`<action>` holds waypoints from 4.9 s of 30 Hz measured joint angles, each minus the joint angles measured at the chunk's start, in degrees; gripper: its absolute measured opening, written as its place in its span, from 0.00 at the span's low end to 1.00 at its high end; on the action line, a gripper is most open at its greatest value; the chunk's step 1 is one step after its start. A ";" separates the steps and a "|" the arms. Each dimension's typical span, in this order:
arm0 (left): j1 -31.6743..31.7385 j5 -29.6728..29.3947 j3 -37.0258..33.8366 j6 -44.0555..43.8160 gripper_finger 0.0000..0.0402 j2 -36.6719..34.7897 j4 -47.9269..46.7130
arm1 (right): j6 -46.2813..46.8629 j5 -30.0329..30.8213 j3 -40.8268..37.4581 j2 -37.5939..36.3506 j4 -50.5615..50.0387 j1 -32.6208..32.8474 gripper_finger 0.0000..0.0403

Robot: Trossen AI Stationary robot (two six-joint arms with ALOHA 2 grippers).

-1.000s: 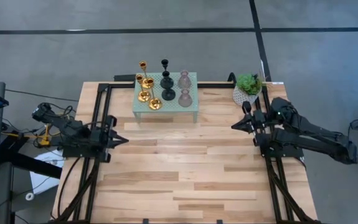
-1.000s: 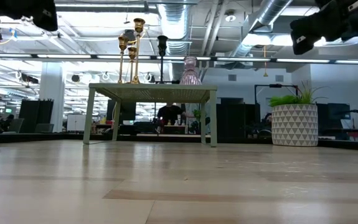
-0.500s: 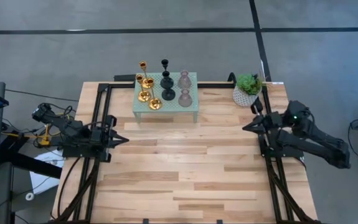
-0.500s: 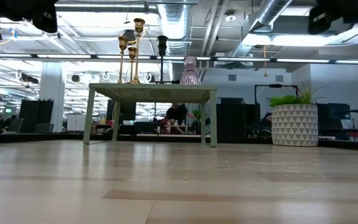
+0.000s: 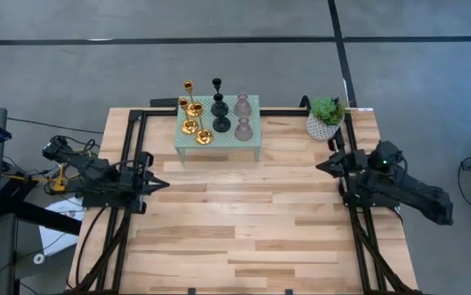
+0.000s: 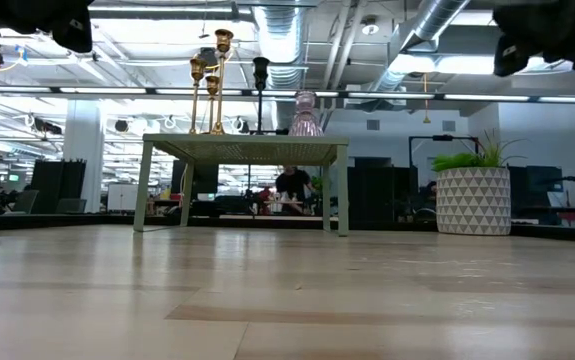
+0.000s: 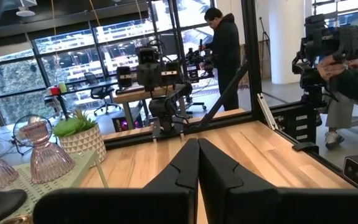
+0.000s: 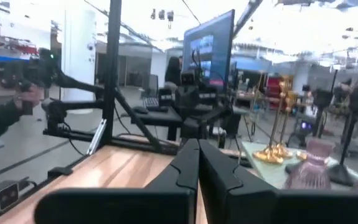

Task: Pick & Place candle stick holders
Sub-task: Return to Home Position

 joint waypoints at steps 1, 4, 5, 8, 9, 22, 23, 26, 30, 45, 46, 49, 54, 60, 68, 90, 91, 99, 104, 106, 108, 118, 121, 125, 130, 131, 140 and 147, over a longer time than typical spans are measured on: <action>0.00 0.00 0.00 0.00 0.01 0.00 0.00 | 0.31 -0.13 -1.01 -0.44 2.13 0.02 0.00; 0.00 0.00 0.00 0.00 0.02 0.00 0.00 | 1.84 0.31 -4.18 -0.80 7.42 0.04 0.00; 0.00 0.00 0.00 0.00 0.02 0.00 0.00 | 2.54 0.49 -5.27 -0.79 8.73 0.04 0.00; 0.00 0.00 0.00 0.16 0.01 0.00 -0.24 | 3.75 1.32 -7.26 -0.82 11.22 0.04 0.00; 0.00 0.00 0.00 0.30 0.01 0.02 -0.25 | 4.35 1.47 -8.02 -0.82 11.28 0.04 0.00; 0.00 0.00 0.00 0.42 0.01 0.02 -0.25 | 4.70 8.21 -10.30 -0.84 13.68 0.04 0.00; 0.00 0.00 0.00 0.43 0.02 0.02 -0.26 | 4.66 8.45 -10.31 -0.84 13.61 0.04 0.00; 0.00 0.00 0.00 0.42 0.02 0.02 -0.26 | 4.53 8.86 -10.31 -0.84 13.23 0.04 0.00; 0.00 -0.01 0.00 0.44 0.02 0.02 -0.28 | 4.59 9.36 -10.33 -0.84 10.89 0.04 0.00; 0.00 0.00 0.02 0.43 0.02 0.02 -0.37 | 2.60 14.89 -10.37 -0.85 8.82 0.15 0.00; 0.00 0.00 0.02 0.42 0.02 0.02 -0.37 | 2.60 14.89 -10.37 -0.84 8.72 0.15 0.00; 0.00 0.00 0.02 0.44 0.02 0.02 -0.37 | 2.59 14.91 -10.38 -0.84 7.63 0.12 0.00; 0.00 0.00 0.02 0.42 0.02 0.02 -0.37 | 2.69 15.13 -10.40 -0.86 6.18 0.08 0.00; 0.00 0.00 0.02 0.42 0.02 0.02 -0.37 | 3.02 18.34 -10.42 -0.86 5.79 0.84 0.00; 0.01 -0.02 0.02 0.42 0.02 0.02 -0.37 | 1.75 27.10 -10.42 -0.86 4.46 3.69 0.00; 0.02 -3.68 0.00 2.86 0.02 0.00 -0.40 | 1.58 34.36 -10.46 -0.62 -2.31 13.28 0.00; 0.02 -3.67 0.00 2.84 0.02 0.02 -0.42 | 1.60 34.36 -10.46 -0.62 -2.31 13.28 0.00; 0.02 -3.68 -0.07 2.85 0.02 0.00 -0.42 | 1.85 34.36 -10.46 -0.62 -2.31 13.28 0.00; 0.02 -3.69 -0.07 2.99 0.01 0.01 -0.42 | 3.87 34.36 -10.46 -0.62 -2.31 13.28 0.00; 0.02 -3.77 -0.09 2.99 0.01 0.01 -0.42 | 4.79 34.37 -10.46 -0.62 -2.29 13.28 0.00; 0.04 -3.96 -0.09 3.02 0.01 0.01 -0.42 | 5.62 34.38 -10.46 -0.62 -2.29 13.28 0.00; 4.53 -3.13 -0.11 3.64 0.01 0.00 -0.42 | 6.28 34.38 -10.46 -0.62 -2.29 13.28 0.00; 5.84 -1.04 -0.13 3.56 0.01 0.00 -0.42 | 6.96 34.40 -10.46 -0.62 -2.27 13.28 0.00; 7.69 0.50 -0.13 3.43 0.01 0.00 -0.42 | 7.56 34.40 -10.46 -0.62 -2.27 13.28 0.00; 10.23 3.38 -0.13 2.70 0.01 0.01 -0.42 | 7.78 34.40 -10.46 -0.60 -2.12 13.28 0.00; 10.77 4.00 -0.13 2.41 0.01 0.00 -0.42 | 7.78 34.40 -10.46 -0.60 -1.97 13.28 0.00; 12.52 14.74 -0.17 -3.87 0.01 0.00 -9.32 | 7.74 34.40 -10.46 -0.60 -1.40 13.28 0.00; 12.52 19.31 -5.14 -5.01 0.01 0.00 -6.87 | 7.74 34.41 -10.46 -0.60 -1.44 13.28 0.00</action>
